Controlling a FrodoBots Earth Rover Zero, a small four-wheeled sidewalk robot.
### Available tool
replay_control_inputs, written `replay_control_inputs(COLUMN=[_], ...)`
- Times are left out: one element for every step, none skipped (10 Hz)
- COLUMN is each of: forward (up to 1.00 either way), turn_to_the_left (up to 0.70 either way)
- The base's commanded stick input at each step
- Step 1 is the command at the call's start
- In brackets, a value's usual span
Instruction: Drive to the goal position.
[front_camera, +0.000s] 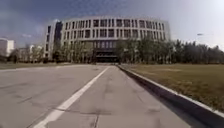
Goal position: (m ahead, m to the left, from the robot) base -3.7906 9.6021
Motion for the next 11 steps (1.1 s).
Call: replay_control_inputs(forward=[0.70,0.70,0.70,0.70,0.70,0.70,0.70,0.70,0.70,0.70,0.70], turn_to_the_left=[0.00,0.00,0.00,-0.15,-0.34,-0.15,0.00,0.00,0.00,0.00,0.00])
